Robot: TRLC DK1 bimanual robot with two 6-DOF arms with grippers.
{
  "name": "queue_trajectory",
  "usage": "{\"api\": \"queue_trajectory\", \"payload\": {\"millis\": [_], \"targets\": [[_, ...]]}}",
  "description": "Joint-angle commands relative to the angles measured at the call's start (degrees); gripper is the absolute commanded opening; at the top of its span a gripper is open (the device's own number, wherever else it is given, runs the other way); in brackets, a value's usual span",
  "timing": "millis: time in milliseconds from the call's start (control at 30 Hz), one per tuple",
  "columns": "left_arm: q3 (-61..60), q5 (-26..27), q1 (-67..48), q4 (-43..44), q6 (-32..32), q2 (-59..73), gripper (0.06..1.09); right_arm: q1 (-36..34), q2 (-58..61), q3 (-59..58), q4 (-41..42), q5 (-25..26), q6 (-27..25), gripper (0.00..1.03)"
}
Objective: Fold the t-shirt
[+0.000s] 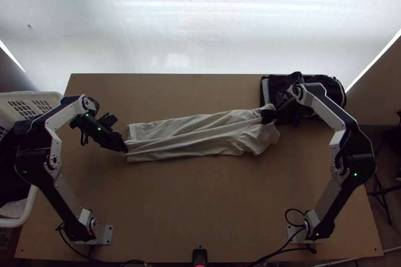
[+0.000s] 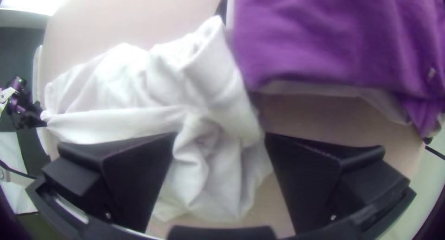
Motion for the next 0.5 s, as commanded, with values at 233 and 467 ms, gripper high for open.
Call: {"api": "queue_trajectory", "payload": {"millis": [233, 467], "targets": [[0.0, 0.5, 2.6, -0.3, 1.2, -4.7, 1.04, -7.2, -16.8, -8.1, -15.7, -0.3, -4.4, 0.92], [0.9, 0.6, 2.1, -0.8, 0.8, -5.0, 1.04, -6.0, -18.1, -15.5, -7.8, -2.5, -4.8, 0.48]]}}
